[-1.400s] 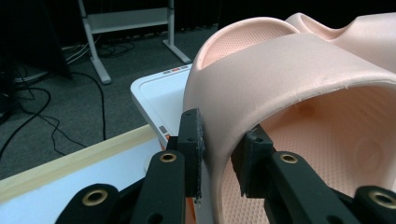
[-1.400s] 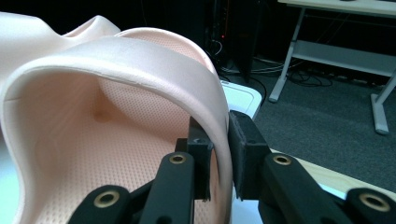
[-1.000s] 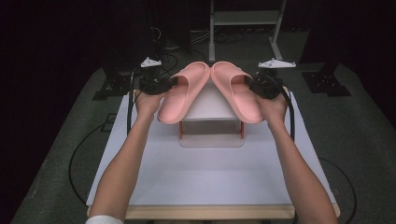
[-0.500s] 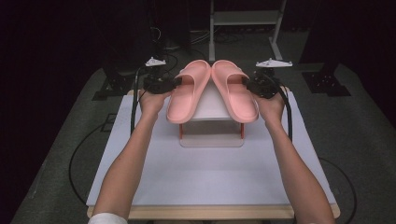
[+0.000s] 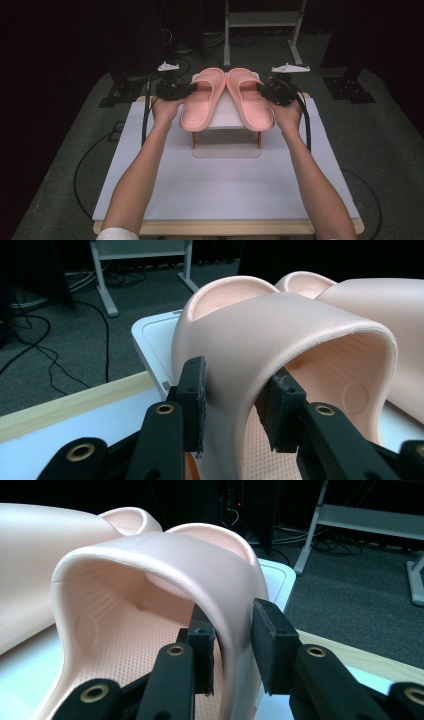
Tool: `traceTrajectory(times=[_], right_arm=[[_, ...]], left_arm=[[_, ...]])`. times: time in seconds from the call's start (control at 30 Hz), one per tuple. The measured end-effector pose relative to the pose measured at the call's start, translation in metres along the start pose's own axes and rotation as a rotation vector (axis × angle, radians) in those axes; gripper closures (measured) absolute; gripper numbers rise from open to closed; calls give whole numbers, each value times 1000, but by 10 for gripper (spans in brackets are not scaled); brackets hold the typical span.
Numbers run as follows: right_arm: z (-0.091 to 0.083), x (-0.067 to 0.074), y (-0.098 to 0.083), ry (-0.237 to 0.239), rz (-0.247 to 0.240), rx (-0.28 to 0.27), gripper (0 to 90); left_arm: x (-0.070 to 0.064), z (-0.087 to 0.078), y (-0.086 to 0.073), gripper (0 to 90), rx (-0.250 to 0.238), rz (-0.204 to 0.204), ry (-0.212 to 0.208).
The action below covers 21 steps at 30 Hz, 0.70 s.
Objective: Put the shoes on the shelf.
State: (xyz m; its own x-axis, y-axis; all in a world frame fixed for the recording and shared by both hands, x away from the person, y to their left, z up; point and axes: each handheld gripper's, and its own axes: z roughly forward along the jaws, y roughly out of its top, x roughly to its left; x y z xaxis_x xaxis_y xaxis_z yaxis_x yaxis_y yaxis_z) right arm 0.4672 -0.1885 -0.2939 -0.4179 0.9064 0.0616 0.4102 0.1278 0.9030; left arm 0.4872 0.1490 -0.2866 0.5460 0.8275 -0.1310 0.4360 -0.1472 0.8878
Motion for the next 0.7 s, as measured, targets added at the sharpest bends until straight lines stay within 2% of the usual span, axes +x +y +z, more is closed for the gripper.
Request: traceTrajectory(times=[0.7], right_arm=[[4,4,-1,13,-12,13,699]], left_arm=[[-6,9,-2,638,-7,-15,-27]])
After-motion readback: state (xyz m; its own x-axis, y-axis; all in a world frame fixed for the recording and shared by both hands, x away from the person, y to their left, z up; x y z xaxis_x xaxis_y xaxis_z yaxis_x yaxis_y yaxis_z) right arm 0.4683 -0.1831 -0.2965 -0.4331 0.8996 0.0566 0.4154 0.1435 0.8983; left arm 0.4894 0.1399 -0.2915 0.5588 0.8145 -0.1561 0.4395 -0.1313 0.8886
